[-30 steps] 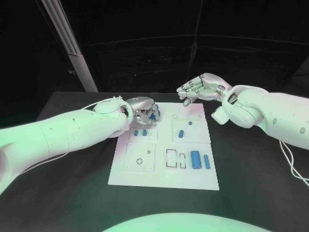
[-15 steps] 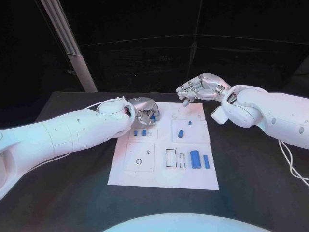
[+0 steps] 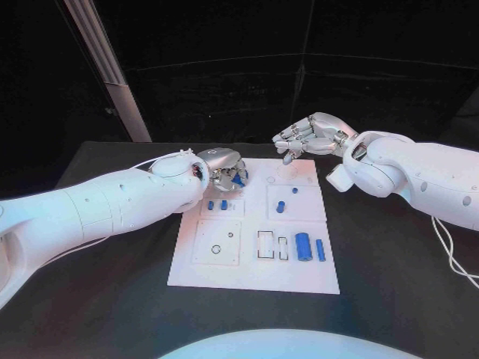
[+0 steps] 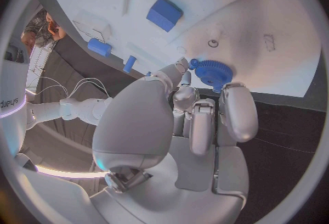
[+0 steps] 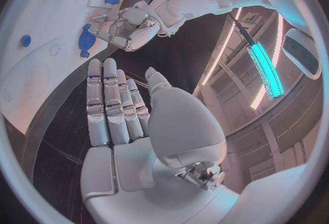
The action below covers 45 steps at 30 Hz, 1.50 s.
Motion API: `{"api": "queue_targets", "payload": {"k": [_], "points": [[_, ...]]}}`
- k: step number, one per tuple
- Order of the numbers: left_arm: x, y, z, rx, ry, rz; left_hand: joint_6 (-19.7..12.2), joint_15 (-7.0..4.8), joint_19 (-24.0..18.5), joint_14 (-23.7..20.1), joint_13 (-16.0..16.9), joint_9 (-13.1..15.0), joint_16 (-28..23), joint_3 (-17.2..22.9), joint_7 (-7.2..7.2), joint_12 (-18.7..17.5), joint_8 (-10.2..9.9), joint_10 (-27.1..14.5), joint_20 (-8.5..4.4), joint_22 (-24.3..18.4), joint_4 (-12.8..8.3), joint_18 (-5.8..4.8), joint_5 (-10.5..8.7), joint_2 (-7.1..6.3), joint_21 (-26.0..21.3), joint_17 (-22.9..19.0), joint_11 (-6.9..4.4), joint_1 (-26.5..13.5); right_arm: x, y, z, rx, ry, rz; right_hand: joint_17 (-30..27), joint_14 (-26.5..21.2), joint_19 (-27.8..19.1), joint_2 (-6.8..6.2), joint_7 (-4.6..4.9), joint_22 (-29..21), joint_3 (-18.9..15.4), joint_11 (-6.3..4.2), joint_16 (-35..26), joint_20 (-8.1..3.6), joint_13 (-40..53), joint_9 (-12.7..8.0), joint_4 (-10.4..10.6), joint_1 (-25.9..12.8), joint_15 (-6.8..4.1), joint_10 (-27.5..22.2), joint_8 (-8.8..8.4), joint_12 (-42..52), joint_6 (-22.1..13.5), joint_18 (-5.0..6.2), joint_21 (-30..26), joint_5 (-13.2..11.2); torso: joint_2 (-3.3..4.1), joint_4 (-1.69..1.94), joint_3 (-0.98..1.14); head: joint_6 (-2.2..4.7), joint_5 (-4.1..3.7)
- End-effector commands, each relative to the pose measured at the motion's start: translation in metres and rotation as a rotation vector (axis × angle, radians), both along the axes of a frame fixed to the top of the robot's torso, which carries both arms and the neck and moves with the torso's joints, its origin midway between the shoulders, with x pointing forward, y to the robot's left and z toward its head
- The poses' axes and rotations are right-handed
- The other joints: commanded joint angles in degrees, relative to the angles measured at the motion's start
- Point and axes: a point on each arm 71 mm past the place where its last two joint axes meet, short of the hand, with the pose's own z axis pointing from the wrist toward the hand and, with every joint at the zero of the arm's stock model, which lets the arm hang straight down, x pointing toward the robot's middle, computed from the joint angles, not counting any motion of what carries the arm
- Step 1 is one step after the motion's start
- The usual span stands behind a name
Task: Assemble the parts on the task board
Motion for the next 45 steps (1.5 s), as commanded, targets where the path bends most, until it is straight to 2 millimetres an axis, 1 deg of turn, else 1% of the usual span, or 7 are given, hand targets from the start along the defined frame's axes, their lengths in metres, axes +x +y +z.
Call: {"api": "queue_targets", "payload": {"k": [1, 11, 19, 23, 31, 37, 45], "points": [[0.002, 0.001, 0.000, 0.010, 0.013, 0.037, -0.56, 0.61, 1.32, 5.56, -0.13, -0.14, 0.11, -0.19, 0.55, -0.07, -0.36, 0.03, 0.28, 1.91, 0.13, -0.70, 0.15, -0.54, -0.12, 13.15, 0.64, -0.22, 0.000, 0.001, 0.002, 0.006, -0.007, 0.006, -0.09, -0.04, 0.48, 0.17, 0.19, -0.04, -0.05, -0.01, -0.18, 0.04, -0.02, 0.01, 0.23, -0.49, 0.44, -0.38, 0.37, 0.35, -0.26, 0.72, -0.30, -0.13, 0.06, -0.08, 0.01, -0.04, 0.05], [0.003, -0.001, -0.005, 0.049, 0.060, 0.060, -0.37, 0.86, 1.24, 5.51, -0.28, -0.19, 0.05, -0.77, 0.82, -0.17, -0.41, -0.08, 0.49, 1.92, 0.47, -0.68, 0.12, -0.79, -0.23, 12.96, 0.91, -0.93, 0.000, 0.001, 0.002, 0.005, -0.007, 0.005, -0.09, -0.04, 0.48, 0.17, 0.19, -0.04, -0.05, -0.01, -0.18, 0.04, -0.02, 0.01, 0.23, -0.49, 0.44, -0.38, 0.37, 0.35, -0.26, 0.72, -0.30, -0.13, 0.02, -0.04, 0.04, -0.21, 0.04], [0.003, -0.003, -0.007, 0.063, 0.078, 0.062, 0.51, 0.94, 1.20, 5.50, -0.30, -0.07, 0.04, -1.12, 0.82, -0.21, -0.05, -0.13, 0.61, 2.02, 0.65, -0.67, 0.13, -0.70, -0.20, 12.94, 0.95, -1.16, 0.000, 0.001, 0.002, 0.005, -0.007, 0.005, -0.09, -0.04, 0.48, 0.17, 0.19, -0.04, -0.05, -0.01, -0.18, 0.04, -0.02, 0.01, 0.23, -0.49, 0.44, -0.38, 0.37, 0.35, -0.26, 0.72, -0.30, -0.13, -0.02, -0.05, 0.03, -0.19, 0.02], [0.002, -0.004, -0.008, 0.068, 0.086, 0.058, 0.84, 0.94, 1.19, 5.50, -0.28, -0.02, 0.03, -1.20, 0.79, -0.21, 0.09, -0.14, 0.64, 2.05, 0.67, -0.67, 0.14, -0.63, -0.19, 12.94, 0.94, -1.16, 0.000, 0.001, 0.002, 0.005, -0.007, 0.005, -0.09, -0.04, 0.48, 0.17, 0.19, -0.04, -0.05, -0.01, -0.18, 0.04, -0.02, 0.01, 0.23, -0.49, 0.44, -0.38, 0.37, 0.35, -0.26, 0.72, -0.30, -0.13, 0.01, -0.04, -0.01, -0.18, -0.01], [0.001, -0.007, -0.009, 0.067, 0.093, 0.039, 1.30, 0.90, 1.18, 5.48, -0.21, 0.05, 0.01, -1.30, 0.63, -0.20, 0.28, -0.13, 0.65, 2.10, 0.55, -0.65, 0.14, -0.60, -0.18, 12.87, 0.84, -0.98, 0.000, 0.001, 0.002, 0.005, -0.007, 0.005, -0.09, -0.04, 0.48, 0.17, 0.19, -0.04, -0.05, -0.01, -0.18, 0.04, -0.02, 0.01, 0.23, -0.49, 0.44, -0.38, 0.37, 0.35, -0.26, 0.72, -0.30, -0.13, 0.00, -0.01, 0.02, -0.14, -0.05], [0.000, -0.009, -0.009, 0.068, 0.099, 0.027, 0.56, 0.69, 1.17, 5.47, -0.04, -0.21, -0.01, -1.85, 0.33, -0.17, -0.24, -0.11, 0.56, 2.27, 0.31, -0.65, -0.05, -1.13, -0.06, 12.82, 0.57, -0.91, 0.000, 0.001, 0.002, 0.005, -0.007, 0.005, -0.09, -0.04, 0.48, 0.17, 0.19, -0.04, -0.05, -0.01, -0.18, 0.04, -0.02, 0.01, 0.23, -0.49, 0.44, -0.38, 0.37, 0.35, -0.26, 0.72, -0.30, -0.13, -0.01, 0.01, 0.02, -0.16, -0.09], [0.000, -0.010, -0.011, 0.077, 0.110, 0.031, 0.31, 0.83, 1.09, 5.40, -0.11, -0.45, -0.11, -4.10, 0.60, -0.21, -0.52, -0.14, 0.62, 2.31, 0.97, -0.64, -0.26, -2.14, -0.22, 12.55, 0.82, -2.32, 0.000, 0.001, 0.002, 0.006, -0.008, 0.005, -0.11, 0.01, 0.57, 0.22, 0.17, -0.03, 0.01, -0.03, -0.16, 0.03, -0.01, 0.02, 0.32, -0.48, 0.42, -0.39, 0.41, 0.46, -0.25, 0.74, -0.39, -0.09, 0.03, -0.07, 0.02, -0.15, -0.06]]}}
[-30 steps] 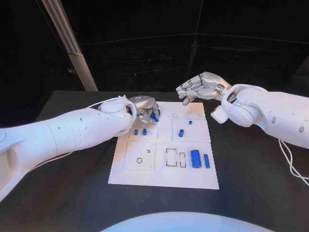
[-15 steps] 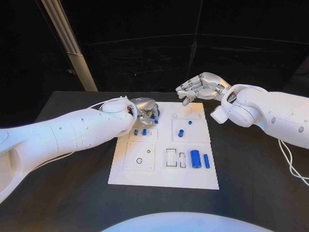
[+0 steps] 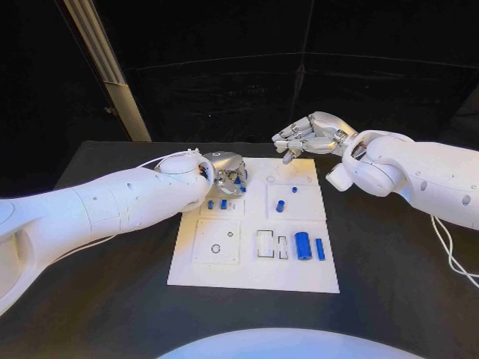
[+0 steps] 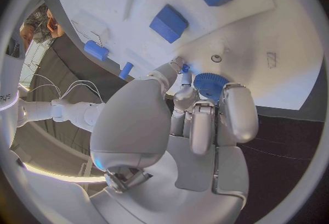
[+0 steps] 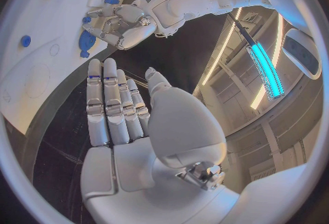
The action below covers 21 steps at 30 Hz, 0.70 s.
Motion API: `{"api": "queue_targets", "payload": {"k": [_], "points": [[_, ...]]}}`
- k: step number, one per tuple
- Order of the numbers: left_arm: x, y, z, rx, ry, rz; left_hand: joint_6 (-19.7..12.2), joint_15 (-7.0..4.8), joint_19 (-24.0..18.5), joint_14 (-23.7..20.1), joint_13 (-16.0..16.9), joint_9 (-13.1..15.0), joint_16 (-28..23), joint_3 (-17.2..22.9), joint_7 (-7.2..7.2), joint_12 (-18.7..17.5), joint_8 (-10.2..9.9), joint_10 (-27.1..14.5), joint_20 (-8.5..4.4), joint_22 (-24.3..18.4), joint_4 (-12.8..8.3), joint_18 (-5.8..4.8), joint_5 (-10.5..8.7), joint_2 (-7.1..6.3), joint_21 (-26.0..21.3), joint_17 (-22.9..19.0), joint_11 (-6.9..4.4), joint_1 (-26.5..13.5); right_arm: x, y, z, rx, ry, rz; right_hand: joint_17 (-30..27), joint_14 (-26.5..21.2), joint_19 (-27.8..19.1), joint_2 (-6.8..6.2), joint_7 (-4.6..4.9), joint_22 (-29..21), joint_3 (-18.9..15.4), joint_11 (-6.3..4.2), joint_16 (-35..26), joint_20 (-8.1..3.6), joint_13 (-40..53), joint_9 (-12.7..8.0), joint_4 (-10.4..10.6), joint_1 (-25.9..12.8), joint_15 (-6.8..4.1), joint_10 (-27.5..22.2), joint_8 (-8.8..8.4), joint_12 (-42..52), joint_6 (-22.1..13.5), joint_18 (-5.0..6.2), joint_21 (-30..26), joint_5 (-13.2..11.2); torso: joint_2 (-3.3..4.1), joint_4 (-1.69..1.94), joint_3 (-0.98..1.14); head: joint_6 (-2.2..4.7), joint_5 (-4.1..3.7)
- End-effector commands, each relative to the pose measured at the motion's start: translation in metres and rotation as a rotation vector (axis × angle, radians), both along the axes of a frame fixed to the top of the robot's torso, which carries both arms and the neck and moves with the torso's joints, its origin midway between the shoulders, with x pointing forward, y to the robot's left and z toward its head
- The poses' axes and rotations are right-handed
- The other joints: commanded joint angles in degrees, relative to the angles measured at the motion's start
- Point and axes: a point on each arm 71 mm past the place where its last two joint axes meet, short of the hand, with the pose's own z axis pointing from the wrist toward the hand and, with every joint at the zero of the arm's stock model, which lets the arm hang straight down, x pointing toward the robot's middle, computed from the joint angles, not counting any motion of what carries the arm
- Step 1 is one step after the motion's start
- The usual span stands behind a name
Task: Assemble the parts on the task board
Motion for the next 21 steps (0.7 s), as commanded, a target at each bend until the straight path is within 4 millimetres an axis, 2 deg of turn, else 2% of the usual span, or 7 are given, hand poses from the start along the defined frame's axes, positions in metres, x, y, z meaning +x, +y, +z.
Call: {"api": "queue_targets", "payload": {"k": [1, 15, 18, 21], "points": [[-0.0011, -0.0006, -0.0036, 0.016, 0.027, -0.004, -0.51, 0.26, 0.89, 5.22, -0.01, -0.11, -0.11, -0.84, 0.00, -0.21, -0.29, 0.08, 0.42, 2.32, 0.07, -0.65, -0.27, -0.26, -0.22, 12.53, 0.22, -0.46, 0.0000, 0.0007, 0.0018, 0.005, -0.008, 0.004, -0.06, 0.01, 0.37, 0.22, 0.17, -0.03, 0.01, -0.03, -0.16, -0.17, 0.00, 0.02, 0.32, -0.48, 0.42, -0.38, 0.20, 0.20, -0.25, 0.73, -0.39, -0.09, 0.03, -0.04, 0.00, 0.00, 0.03], [-0.0016, -0.0027, -0.0048, 0.021, 0.032, 0.000, -0.19, 0.35, 0.85, 5.20, -0.03, -0.13, -0.16, -2.19, 0.13, -0.25, -0.14, 0.04, 0.49, 2.35, 0.28, -0.63, -0.27, -0.28, -0.33, 12.43, 0.33, -0.51, 0.0000, 0.0010, 0.0018, 0.006, -0.008, 0.005, -0.06, 0.02, 0.39, 0.24, 0.16, -0.03, 0.04, -0.04, -0.15, -0.17, 0.00, 0.02, 0.32, -0.44, 0.42, -0.39, 0.20, 0.21, -0.25, 0.74, -0.41, -0.09, 0.03, -0.02, 0.00, -0.12, -0.11], [-0.0016, -0.0028, -0.0052, 0.024, 0.034, 0.005, 0.63, 0.29, 0.86, 5.22, -0.06, 0.02, -0.14, -2.00, 0.05, -0.34, 0.31, -0.04, 0.49, 2.43, -0.04, -0.63, -0.26, 0.71, -0.30, 12.50, 0.24, 0.67, 0.0000, 0.0010, 0.0018, 0.005, -0.008, 0.005, -0.06, 0.02, 0.39, 0.24, 0.16, -0.03, 0.04, -0.04, -0.15, -0.17, 0.00, 0.02, 0.32, -0.44, 0.42, -0.39, 0.20, 0.21, -0.25, 0.74, -0.41, -0.09, 0.03, -0.05, 0.00, -0.16, -0.10], [-0.0014, -0.0021, -0.0058, 0.032, 0.036, 0.010, 1.59, 0.11, 0.88, 5.27, -0.17, 0.17, -0.09, -0.60, -0.17, -0.58, 0.84, -0.23, 0.39, 2.52, -0.97, -0.62, -0.23, 2.41, -0.26, 12.72, 0.01, 2.95, 0.0000, 0.0007, 0.0019, 0.005, -0.008, 0.003, -0.06, 0.02, 0.39, 0.24, 0.16, -0.03, 0.04, -0.04, -0.15, -0.17, 0.00, 0.02, 0.32, -0.44, 0.42, -0.39, 0.20, 0.21, -0.25, 0.74, -0.41, -0.09, 0.04, -0.06, 0.01, -0.17, -0.09]]}}
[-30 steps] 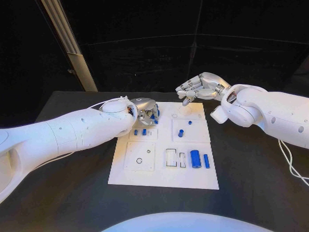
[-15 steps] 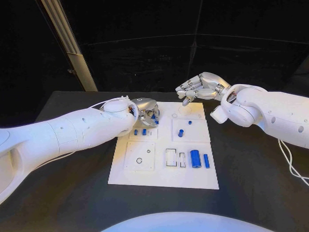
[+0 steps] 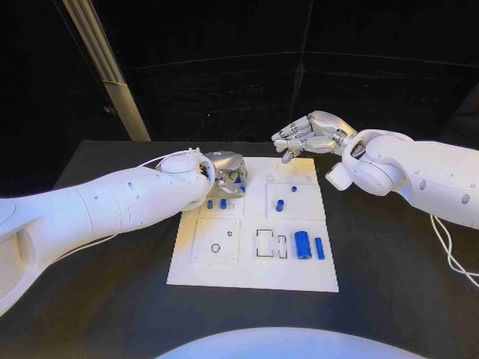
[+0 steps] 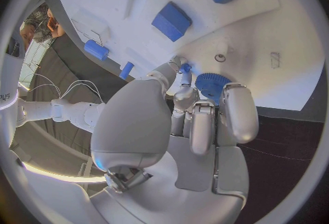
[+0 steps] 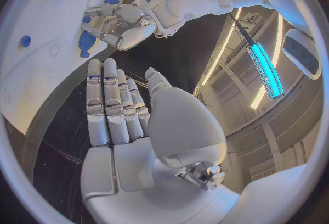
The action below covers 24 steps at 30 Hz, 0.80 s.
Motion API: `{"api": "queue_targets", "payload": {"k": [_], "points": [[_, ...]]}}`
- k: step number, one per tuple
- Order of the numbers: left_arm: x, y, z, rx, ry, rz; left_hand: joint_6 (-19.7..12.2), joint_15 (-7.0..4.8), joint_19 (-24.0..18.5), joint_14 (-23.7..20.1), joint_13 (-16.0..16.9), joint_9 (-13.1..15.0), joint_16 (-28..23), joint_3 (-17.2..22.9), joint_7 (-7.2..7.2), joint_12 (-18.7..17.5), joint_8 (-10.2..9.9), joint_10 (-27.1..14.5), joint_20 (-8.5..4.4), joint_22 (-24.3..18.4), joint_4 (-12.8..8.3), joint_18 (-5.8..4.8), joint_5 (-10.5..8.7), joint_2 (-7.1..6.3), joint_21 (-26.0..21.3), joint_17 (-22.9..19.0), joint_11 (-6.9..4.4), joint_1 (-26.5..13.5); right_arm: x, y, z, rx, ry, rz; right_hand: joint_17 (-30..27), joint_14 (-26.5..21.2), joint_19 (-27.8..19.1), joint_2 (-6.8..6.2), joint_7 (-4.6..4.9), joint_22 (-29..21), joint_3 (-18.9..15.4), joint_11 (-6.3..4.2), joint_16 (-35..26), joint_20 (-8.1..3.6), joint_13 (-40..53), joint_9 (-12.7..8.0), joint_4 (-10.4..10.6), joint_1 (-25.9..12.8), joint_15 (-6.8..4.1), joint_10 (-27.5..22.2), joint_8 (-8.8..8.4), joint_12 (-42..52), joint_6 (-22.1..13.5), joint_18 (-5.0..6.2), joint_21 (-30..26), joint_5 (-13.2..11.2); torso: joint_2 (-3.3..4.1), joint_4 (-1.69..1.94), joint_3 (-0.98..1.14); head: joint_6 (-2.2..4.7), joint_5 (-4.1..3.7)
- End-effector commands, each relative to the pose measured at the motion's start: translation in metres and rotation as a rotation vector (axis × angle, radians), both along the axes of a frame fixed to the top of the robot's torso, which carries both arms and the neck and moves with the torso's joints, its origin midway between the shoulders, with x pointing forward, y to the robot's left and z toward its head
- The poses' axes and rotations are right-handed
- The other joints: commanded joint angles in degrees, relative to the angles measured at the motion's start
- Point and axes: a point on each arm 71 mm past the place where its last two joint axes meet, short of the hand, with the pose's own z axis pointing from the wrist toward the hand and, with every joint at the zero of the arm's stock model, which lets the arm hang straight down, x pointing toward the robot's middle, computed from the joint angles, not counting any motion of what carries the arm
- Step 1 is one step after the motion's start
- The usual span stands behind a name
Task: Assemble the parts on the task board
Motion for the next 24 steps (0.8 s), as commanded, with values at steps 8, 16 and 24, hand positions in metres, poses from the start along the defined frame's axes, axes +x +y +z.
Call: {"api": "queue_targets", "payload": {"k": [8, 16, 24], "points": [[-0.0020, 0.0027, -0.0068, 0.055, 0.034, 0.013, 2.96, -0.24, 0.72, 5.41, 0.25, 0.57, 0.06, 4.08, -0.60, -0.50, 1.68, -0.35, -0.13, 2.87, -2.57, -0.68, -0.18, 2.91, 0.02, 13.32, -0.43, 4.49, -0.0006, -0.0006, 0.0022, 0.004, -0.008, 0.000, -0.07, 0.02, 0.40, 0.25, 0.16, -0.03, 0.05, -0.04, -0.15, -0.18, 0.00, 0.02, 0.32, -0.43, 0.41, -0.39, 0.22, 0.25, -0.25, 0.74, -0.20, -0.09, 0.02, 0.02, -0.03, -0.16, -0.15], [-0.0018, 0.0045, -0.0063, 0.054, 0.024, 0.013, 3.38, -0.32, 0.74, 5.45, 0.57, 0.64, 0.11, 4.85, -0.68, -0.42, 2.00, -0.22, -0.21, 2.99, -2.94, -0.71, -0.12, 3.11, 0.12, 13.48, -0.50, 4.55, -0.0006, -0.0005, 0.0023, 0.005, -0.009, 0.000, -0.07, 0.02, 0.40, 0.25, 0.16, -0.03, 0.05, -0.04, -0.15, -0.18, 0.00, 0.02, 0.32, -0.43, 0.41, -0.39, 0.22, 0.25, -0.25, 0.74, -0.20, -0.09, -0.02, 0.05, 0.00, -0.20, -0.17], [-0.0035, 0.0052, -0.0017, 0.006, -0.022, -0.019, 3.17, -0.28, 0.77, 5.53, 0.56, 0.54, 0.19, 5.15, -0.57, -0.43, 1.97, -0.15, -0.23, 3.12, -2.84, -0.75, -0.09, 2.89, 0.22, 13.78, -0.42, 3.71, -0.0007, -0.0008, 0.0023, 0.005, -0.010, -0.001, -0.07, 0.03, 0.41, 0.25, 0.15, -0.03, 0.06, -0.04, -0.15, -0.18, 0.00, 0.02, 0.32, -0.41, 0.41, -0.39, 0.23, 0.27, -0.25, 0.74, -0.22, -0.10, -0.06, 0.07, -0.01, -0.09, -0.14]]}}
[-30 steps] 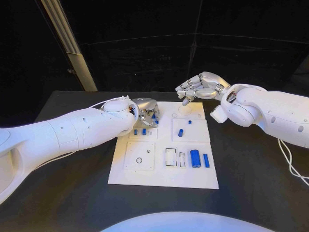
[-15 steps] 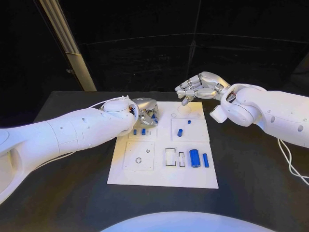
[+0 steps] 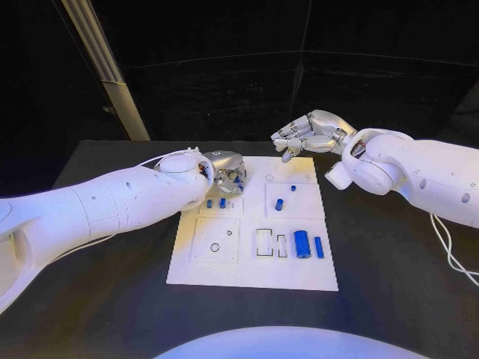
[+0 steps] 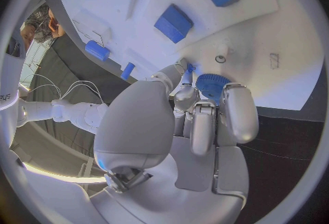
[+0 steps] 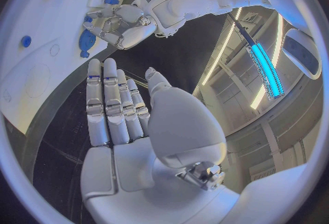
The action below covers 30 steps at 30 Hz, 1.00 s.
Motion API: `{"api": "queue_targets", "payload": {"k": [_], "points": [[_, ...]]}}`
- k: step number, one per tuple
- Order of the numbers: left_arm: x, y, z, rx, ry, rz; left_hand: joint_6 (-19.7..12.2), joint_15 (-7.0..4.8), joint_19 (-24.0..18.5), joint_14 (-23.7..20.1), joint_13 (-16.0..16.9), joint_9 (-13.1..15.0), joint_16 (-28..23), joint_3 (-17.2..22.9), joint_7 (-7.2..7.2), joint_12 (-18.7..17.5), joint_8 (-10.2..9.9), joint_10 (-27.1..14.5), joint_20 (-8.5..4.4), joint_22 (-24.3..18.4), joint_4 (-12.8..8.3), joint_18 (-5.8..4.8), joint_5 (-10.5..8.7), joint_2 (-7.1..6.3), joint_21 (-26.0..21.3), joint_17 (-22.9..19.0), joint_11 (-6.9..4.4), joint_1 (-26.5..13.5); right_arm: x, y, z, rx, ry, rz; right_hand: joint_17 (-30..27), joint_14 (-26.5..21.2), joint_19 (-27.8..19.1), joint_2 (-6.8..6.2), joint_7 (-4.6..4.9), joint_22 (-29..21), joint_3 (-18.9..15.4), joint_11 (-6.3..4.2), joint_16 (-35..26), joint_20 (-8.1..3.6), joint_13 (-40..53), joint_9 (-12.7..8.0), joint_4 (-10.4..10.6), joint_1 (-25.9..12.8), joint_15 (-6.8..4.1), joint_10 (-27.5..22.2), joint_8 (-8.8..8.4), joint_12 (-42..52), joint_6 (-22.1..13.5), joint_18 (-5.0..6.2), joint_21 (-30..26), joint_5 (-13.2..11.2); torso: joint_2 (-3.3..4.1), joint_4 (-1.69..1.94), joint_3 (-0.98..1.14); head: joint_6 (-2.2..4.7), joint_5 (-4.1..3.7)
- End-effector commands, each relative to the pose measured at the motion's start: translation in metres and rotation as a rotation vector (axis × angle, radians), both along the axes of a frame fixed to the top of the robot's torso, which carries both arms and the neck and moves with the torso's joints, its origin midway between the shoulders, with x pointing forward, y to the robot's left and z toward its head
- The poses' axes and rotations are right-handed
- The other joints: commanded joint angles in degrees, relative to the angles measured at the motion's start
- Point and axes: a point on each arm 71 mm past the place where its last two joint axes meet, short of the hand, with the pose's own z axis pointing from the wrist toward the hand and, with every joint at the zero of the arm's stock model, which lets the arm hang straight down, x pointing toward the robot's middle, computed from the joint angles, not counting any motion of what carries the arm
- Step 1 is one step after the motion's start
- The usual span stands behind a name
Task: Assemble the parts on the task board
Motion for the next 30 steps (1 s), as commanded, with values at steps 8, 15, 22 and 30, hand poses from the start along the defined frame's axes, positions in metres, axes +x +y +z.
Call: {"api": "queue_targets", "payload": {"k": [8, 15, 22, 30], "points": [[-0.006, 0.008, 0.006, -0.072, -0.069, -0.038, 0.11, -0.27, 0.87, 5.63, -0.09, -0.03, 0.31, 0.46, 0.06, 0.00, 0.22, 0.08, -0.23, 3.37, 0.10, -0.83, 0.30, -0.18, 0.59, 14.18, -0.23, -0.79, 0.000, -0.001, 0.002, 0.006, -0.012, -0.003, -0.08, 0.03, 0.42, 0.25, 0.15, -0.02, 0.07, -0.04, -0.15, -0.18, 0.00, 0.02, 0.33, -0.42, 0.41, -0.39, 0.24, 0.28, -0.24, 0.74, -0.22, -0.10, -0.05, 0.12, 0.02, 0.19, 0.08], [-0.008, 0.015, 0.016, -0.117, -0.101, -0.042, 0.23, -0.29, 0.93, 5.68, 0.04, -0.02, 0.38, 0.56, 0.02, 0.05, 0.31, 0.20, -0.24, 3.51, 0.09, -0.87, 0.34, -0.24, 0.78, 14.41, -0.25, -0.93, 0.000, -0.001, 0.002, 0.006, -0.014, -0.005, -0.08, 0.03, 0.42, 0.25, 0.16, -0.02, 0.06, -0.04, -0.15, -0.18, 0.00, 0.02, 0.35, -0.43, 0.41, -0.39, 0.24, 0.29, -0.24, 0.74, -0.23, -0.11, -0.01, 0.07, -0.03, 0.24, 0.22], [-0.008, 0.023, 0.025, -0.147, -0.115, -0.032, 0.31, -0.30, 0.95, 5.70, -0.04, -0.02, 0.40, 0.62, -0.01, 0.00, 0.38, 0.22, -0.25, 3.56, 0.09, -0.88, 0.34, -0.37, 0.84, 14.48, -0.28, -1.14, 0.001, -0.003, 0.002, 0.006, -0.016, -0.008, -0.09, 0.03, 0.43, 0.25, 0.16, -0.02, 0.06, -0.04, -0.15, -0.18, 0.00, 0.02, 0.35, -0.44, 0.41, -0.39, 0.24, 0.29, -0.24, 0.74, -0.23, -0.11, -0.03, 0.23, -0.03, 0.37, 0.34], [-0.008, 0.037, 0.033, -0.153, -0.100, -0.010, 0.29, -0.31, 1.00, 5.73, -0.13, -0.05, 0.44, 0.66, -0.02, -0.08, 0.40, 0.24, -0.25, 3.69, 0.16, -0.92, 0.32, -0.51, 1.01, 14.61, -0.29, -1.46, 0.001, -0.004, 0.002, 0.006, -0.017, -0.009, -0.09, 0.03, 0.43, 0.25, 0.16, -0.02, 0.06, -0.04, -0.15, -0.18, 0.00, 0.02, 0.35, -0.44, 0.41, -0.39, 0.24, 0.29, -0.24, 0.74, -0.23, -0.11, -0.02, 0.00, 0.00, 0.51, 0.76]]}}
